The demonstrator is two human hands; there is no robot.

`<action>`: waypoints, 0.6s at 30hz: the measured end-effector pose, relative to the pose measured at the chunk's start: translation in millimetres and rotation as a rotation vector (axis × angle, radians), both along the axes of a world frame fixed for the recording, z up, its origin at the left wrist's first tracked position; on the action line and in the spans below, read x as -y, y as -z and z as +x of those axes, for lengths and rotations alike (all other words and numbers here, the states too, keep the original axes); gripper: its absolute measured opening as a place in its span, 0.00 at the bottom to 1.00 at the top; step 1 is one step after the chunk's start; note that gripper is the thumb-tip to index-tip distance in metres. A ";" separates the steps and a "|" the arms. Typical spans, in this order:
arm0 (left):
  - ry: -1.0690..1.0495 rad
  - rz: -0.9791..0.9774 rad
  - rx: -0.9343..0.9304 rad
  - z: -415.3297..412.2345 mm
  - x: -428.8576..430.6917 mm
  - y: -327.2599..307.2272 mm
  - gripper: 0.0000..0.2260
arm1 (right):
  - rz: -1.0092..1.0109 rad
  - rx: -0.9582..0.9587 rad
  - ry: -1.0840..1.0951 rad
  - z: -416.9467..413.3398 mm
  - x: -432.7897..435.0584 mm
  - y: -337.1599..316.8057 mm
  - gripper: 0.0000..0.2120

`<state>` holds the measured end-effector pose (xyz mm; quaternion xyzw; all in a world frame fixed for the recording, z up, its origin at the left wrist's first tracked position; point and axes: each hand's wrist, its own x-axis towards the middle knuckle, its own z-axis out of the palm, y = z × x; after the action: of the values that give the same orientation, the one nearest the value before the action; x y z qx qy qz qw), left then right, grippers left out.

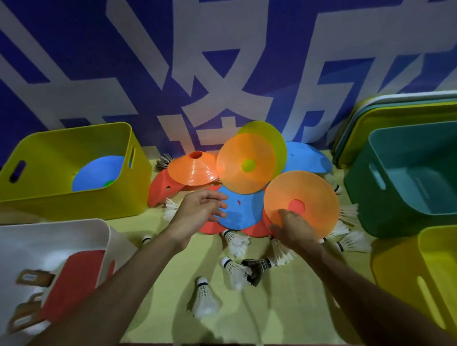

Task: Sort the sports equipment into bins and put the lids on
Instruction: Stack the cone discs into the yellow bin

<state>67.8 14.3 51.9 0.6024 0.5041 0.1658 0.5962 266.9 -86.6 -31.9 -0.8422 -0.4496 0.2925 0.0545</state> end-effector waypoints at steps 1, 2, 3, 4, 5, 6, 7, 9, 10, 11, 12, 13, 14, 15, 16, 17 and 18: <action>-0.002 0.006 -0.007 1.3 -0.8 -0.2 0.07 | 0.006 -0.016 -0.010 1.5 -1.5 -4.6 0.11; -0.006 0.012 -0.010 3.0 -1.9 -0.4 0.07 | -0.018 -0.047 -0.007 1.5 -2.5 -14.2 0.08; -0.011 0.017 -0.009 4.8 -3.0 -0.3 0.08 | -0.010 -0.058 -0.006 4.3 -2.5 -19.3 0.08; -0.015 0.019 -0.012 6.7 -3.7 -0.4 0.08 | -0.004 0.007 -0.003 8.2 -3.8 -22.2 0.09; -0.015 0.020 -0.015 8.8 -4.1 -0.7 0.08 | 0.030 0.093 0.003 11.9 -5.3 -18.7 0.10; -0.013 0.019 -0.019 11.2 -4.1 -0.7 0.08 | 0.024 0.159 0.006 15.5 -5.5 -16.2 0.11; -0.009 0.017 -0.019 13.2 -4.2 -0.3 0.09 | 0.074 0.187 0.014 19.5 -5.3 -14.9 0.11; -0.001 0.011 -0.024 18.2 -4.9 0.4 0.09 | 0.138 0.214 0.024 25.1 -4.6 -18.5 0.11; 0.002 0.008 -0.032 21.4 -6.2 0.5 0.10 | 0.164 0.223 0.045 28.3 -5.6 -22.4 0.11; 0.003 0.005 -0.041 24.1 -8.5 1.5 0.10 | 0.209 0.253 0.039 31.0 -5.0 -27.3 0.11; 0.002 0.002 -0.052 27.0 -11.2 2.6 0.10 | 0.253 0.262 0.040 33.4 -5.6 -33.9 0.11; -0.002 0.001 -0.063 29.8 -14.3 4.7 0.10 | 0.305 0.271 0.032 36.8 -6.2 -40.4 0.12; -0.009 -0.001 -0.075 32.5 -17.8 7.6 0.10 | 0.357 0.268 0.051 39.4 -7.3 -46.8 0.11; -0.017 -0.002 -0.086 35.1 -22.0 11.8 0.10 | 0.410 0.263 0.058 42.4 -9.3 -52.4 0.11; -0.027 -0.006 -0.097 37.8 -26.4 16.4 0.09 | 0.459 0.266 0.069 44.8 -12.0 -58.5 0.11; -0.039 -0.010 -0.104 40.4 -31.1 22.2 0.09 | 0.493 0.272 0.061 47.2 -15.1 -66.1 0.12; -0.050 -0.015 -0.113 43.5 -36.5 29.0 0.08 | 0.519 0.295 0.059 49.1 -18.3 -71.2 0.11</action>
<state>111.4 50.7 22.9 0.5937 0.5531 0.1425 0.5669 316.0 -68.3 39.3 -0.8464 -0.4875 0.0404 0.2105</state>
